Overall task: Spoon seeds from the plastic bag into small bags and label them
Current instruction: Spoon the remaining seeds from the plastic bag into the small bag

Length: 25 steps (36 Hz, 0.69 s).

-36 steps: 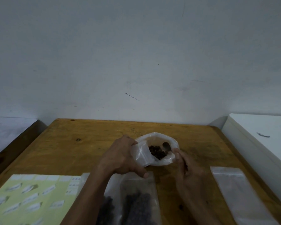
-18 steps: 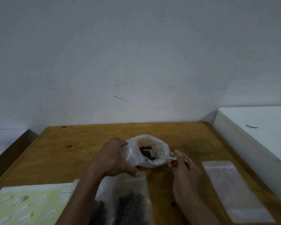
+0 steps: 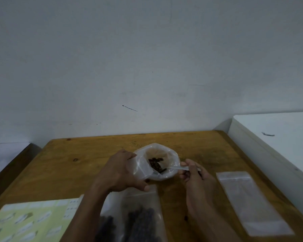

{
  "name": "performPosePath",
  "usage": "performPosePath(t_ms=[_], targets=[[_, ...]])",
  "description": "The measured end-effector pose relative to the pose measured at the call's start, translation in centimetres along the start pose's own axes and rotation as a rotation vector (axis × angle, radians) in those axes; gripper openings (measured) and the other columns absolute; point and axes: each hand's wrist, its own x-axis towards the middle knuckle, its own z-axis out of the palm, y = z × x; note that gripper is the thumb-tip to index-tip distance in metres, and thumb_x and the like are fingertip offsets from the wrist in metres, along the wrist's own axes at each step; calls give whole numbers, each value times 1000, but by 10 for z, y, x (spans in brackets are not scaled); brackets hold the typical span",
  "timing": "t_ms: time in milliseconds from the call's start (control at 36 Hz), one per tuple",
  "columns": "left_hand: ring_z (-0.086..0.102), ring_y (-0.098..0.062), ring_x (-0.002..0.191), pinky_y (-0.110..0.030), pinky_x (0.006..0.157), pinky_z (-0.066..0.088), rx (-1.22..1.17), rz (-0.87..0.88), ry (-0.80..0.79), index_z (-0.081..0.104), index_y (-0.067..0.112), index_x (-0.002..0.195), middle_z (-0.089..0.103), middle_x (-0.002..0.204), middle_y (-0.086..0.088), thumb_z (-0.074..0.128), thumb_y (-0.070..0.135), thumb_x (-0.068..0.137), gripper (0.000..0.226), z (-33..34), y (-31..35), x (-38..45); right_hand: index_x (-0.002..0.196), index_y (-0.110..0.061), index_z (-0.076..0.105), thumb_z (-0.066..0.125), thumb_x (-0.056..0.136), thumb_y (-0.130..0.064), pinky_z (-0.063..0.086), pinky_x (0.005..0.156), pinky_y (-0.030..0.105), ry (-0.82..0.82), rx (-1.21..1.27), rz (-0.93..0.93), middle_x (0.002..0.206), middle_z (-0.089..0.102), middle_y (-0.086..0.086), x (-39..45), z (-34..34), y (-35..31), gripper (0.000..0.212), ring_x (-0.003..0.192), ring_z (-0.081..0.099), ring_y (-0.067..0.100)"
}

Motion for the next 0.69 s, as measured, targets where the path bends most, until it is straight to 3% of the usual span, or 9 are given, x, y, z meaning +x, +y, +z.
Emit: performPosePath(t_ms=[194, 306, 444, 500, 583, 694], targets=[[50, -8, 99, -23, 74, 41, -48, 52, 65, 52, 25, 138, 51, 118, 13, 92, 64, 42, 111, 0, -11, -8, 99, -6, 71, 57, 98, -7, 53, 53, 19, -51, 30, -122, 80, 75, 6, -1, -3, -31, 14, 59, 63, 12], [50, 1, 91, -17, 65, 40, -103, 89, 125, 59, 31, 124, 54, 108, 18, 92, 63, 43, 93, -1, -13, -9, 97, -7, 71, 54, 101, -11, 51, 56, 23, -115, 0, -178, 85, 74, 7, -11, 1, -53, 18, 61, 61, 12], [55, -1, 90, -19, 65, 44, -186, 86, 162, 60, 30, 116, 58, 106, 18, 94, 58, 41, 87, -2, -12, -12, 95, -15, 73, 54, 101, -15, 52, 62, 26, -226, -56, -241, 82, 75, 0, -28, 15, -67, 20, 64, 64, 11], [56, -1, 91, -24, 70, 51, -214, 92, 163, 59, 33, 114, 59, 104, 20, 94, 58, 39, 86, -4, -8, -13, 90, -20, 74, 54, 101, -20, 52, 64, 27, -313, -162, -334, 79, 75, 0, -37, 21, -67, 22, 65, 64, 11], [59, -3, 89, -31, 74, 56, -228, 88, 160, 58, 34, 113, 62, 103, 17, 94, 58, 39, 85, -4, -6, -15, 93, -21, 74, 53, 100, -26, 50, 60, 14, -448, -364, -561, 72, 70, 1, -52, 25, -67, 22, 63, 63, 2], [56, -2, 93, -27, 74, 54, -213, 75, 153, 53, 33, 119, 57, 108, 17, 93, 59, 39, 93, -5, -11, -14, 110, -18, 70, 51, 100, -26, 52, 62, 10, -400, -467, -876, 85, 71, -13, -47, 14, -58, 23, 75, 67, -1]])
